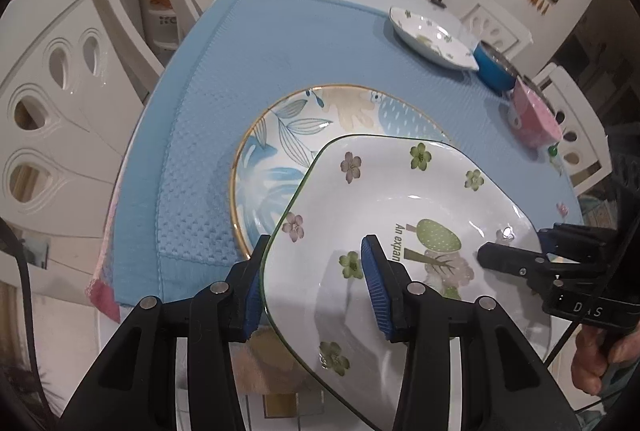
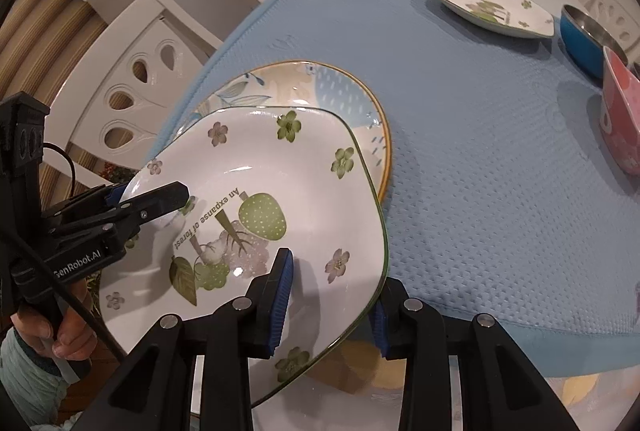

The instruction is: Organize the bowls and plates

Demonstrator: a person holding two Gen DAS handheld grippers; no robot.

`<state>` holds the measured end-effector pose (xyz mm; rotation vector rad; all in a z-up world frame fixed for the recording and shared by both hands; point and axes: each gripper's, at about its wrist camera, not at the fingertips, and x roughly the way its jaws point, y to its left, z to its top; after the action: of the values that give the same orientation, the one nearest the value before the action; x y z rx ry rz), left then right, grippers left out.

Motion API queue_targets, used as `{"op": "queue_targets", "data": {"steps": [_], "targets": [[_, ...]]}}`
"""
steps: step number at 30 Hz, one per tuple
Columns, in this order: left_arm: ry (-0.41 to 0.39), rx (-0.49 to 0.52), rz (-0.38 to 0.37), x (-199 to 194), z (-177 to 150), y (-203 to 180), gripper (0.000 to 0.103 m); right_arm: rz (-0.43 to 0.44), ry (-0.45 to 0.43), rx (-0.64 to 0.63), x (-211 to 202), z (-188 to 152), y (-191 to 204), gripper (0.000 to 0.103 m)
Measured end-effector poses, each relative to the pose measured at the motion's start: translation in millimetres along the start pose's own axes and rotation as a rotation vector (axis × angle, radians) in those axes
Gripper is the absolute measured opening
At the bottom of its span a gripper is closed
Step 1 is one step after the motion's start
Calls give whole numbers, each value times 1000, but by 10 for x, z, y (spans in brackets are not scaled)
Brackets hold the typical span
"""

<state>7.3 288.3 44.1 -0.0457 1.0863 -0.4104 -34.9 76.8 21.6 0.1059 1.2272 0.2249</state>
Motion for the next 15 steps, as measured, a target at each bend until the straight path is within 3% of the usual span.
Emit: {"op": "queue_targets", "data": {"steps": [15], "targets": [[86, -17, -38, 50, 199, 153, 44, -20, 95, 10, 55, 138, 59, 34]]}}
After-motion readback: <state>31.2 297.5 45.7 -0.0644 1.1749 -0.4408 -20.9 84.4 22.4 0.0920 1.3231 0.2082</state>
